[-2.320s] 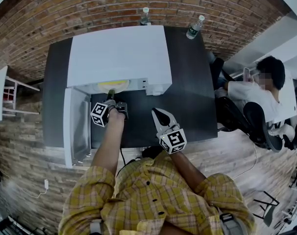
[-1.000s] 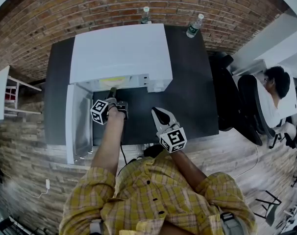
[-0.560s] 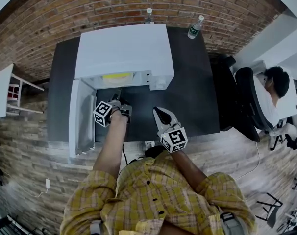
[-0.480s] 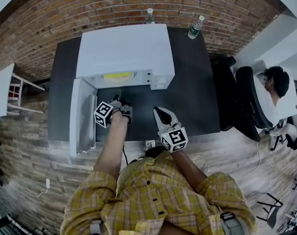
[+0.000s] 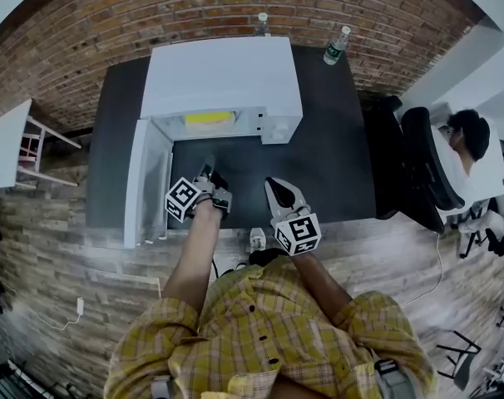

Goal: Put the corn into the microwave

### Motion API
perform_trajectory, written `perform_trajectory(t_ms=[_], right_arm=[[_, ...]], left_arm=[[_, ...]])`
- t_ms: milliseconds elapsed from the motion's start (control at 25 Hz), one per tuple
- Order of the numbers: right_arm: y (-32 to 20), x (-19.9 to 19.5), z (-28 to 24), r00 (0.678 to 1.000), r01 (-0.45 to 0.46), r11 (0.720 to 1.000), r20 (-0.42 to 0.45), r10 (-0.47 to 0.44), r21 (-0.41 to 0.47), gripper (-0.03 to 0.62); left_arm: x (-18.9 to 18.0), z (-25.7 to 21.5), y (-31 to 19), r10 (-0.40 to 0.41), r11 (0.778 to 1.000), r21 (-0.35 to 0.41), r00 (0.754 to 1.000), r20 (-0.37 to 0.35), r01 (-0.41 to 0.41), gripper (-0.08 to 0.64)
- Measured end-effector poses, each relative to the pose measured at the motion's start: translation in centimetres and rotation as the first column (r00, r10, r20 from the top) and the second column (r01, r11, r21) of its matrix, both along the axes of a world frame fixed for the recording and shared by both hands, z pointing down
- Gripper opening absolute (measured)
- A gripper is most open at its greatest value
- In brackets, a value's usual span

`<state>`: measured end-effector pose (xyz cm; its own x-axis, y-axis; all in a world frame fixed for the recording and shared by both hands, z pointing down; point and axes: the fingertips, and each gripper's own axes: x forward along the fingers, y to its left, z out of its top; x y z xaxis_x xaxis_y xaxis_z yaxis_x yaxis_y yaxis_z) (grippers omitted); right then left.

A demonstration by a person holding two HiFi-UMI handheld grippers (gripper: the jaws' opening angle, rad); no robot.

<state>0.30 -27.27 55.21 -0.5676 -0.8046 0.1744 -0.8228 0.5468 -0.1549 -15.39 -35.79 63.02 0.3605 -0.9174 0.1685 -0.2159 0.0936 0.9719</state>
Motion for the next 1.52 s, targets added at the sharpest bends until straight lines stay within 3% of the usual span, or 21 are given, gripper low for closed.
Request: perform_trajectory(t_ms=[200,400,680,880,1160,1360,1520], right_arm=[[1.2,0.3,-0.4,1.000,-0.023,1.000,0.015,0.023,-0.005,0.003],[2.7,0.7,-0.8,0.999,-0.044,0.999,0.029,0.044,-0.006,0.003],[4.9,1.1,-1.3,0.997,-0.063,0.998,0.042,0.063,-0.007,0.003],[5.9,1.5,-1.4,0.996,-0.075,0.997,0.056,0.075,-0.010,0.003],[7.4,1.3,-1.3,0.996,-0.075,0.997,0.057,0.075,-0.009,0.002],[7.9,1.3,-1.4,0.996,-0.071,0.997,0.053,0.071,-0.003,0.002],[8.3,1.1,-1.7,0.997,-0.064,0.998,0.052,0.064,0.004,0.002]], left_arm=[[0.9,-1.9,2.4,0.042,0.994,0.099,0.999,0.021,-0.044,0.000],[2.0,-3.9,5.1,0.106,0.974,0.183,0.985,0.138,-0.131,-0.003],[3.6,-6.1,9.2,0.175,0.928,0.252,0.920,0.352,-0.273,-0.003],[4.8,-6.8,11.8,0.203,0.892,0.262,0.843,0.498,-0.370,-0.003],[5.9,-7.8,14.5,0.185,0.837,0.252,0.684,0.705,-0.486,-0.003],[5.5,-7.6,15.8,0.130,0.838,0.207,0.554,0.823,-0.504,-0.003],[5.1,-7.8,16.7,0.097,0.845,0.197,0.504,0.858,-0.497,-0.003]])
